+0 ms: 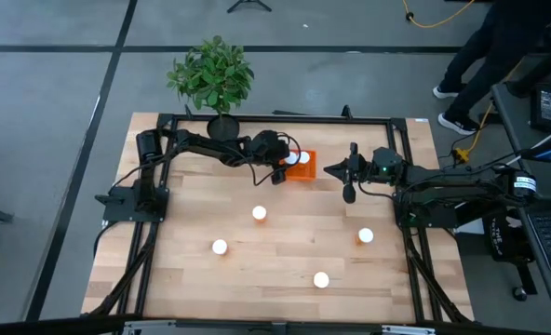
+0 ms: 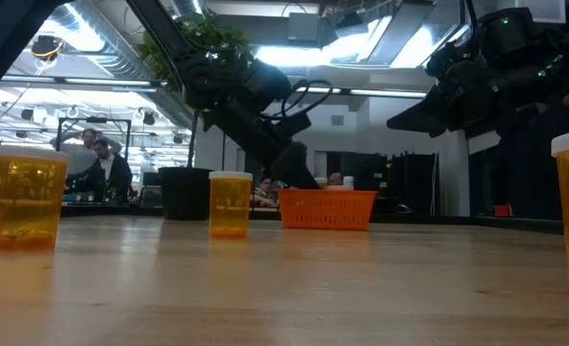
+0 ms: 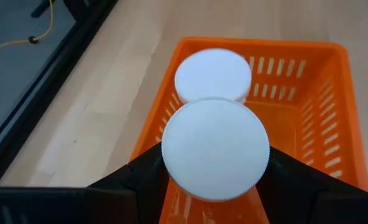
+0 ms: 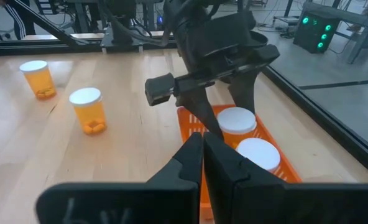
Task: Pick and place pill bottles into a basket
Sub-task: Put the orange pill bottle into the orange bin
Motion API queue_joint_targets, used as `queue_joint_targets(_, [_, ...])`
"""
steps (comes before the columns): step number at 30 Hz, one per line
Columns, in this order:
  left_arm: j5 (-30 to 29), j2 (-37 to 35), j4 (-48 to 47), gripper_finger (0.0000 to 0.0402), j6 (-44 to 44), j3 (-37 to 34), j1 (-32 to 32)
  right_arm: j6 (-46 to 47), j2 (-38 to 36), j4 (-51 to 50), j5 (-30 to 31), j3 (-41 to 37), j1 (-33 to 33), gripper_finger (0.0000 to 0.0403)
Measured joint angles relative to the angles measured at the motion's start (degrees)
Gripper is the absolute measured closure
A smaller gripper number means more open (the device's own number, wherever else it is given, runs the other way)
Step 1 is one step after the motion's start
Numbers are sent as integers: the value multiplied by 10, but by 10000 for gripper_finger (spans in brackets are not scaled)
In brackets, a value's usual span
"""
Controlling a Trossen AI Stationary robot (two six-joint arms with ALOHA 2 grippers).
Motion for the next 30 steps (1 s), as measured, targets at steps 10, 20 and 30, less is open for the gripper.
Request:
queue_joint_targets(10, [-2, 0, 4, 196, 8, 0, 9, 0, 0, 0, 0, 0, 0, 385])
queue_joint_targets(20, [-2, 0, -5, 196, -4, 0, 8, 1, 0, 0, 0, 0, 0, 385])
queue_joint_targets(30, [1, 0, -5, 196, 4, 0, 8, 2, 0, -1, 0, 0, 0, 385])
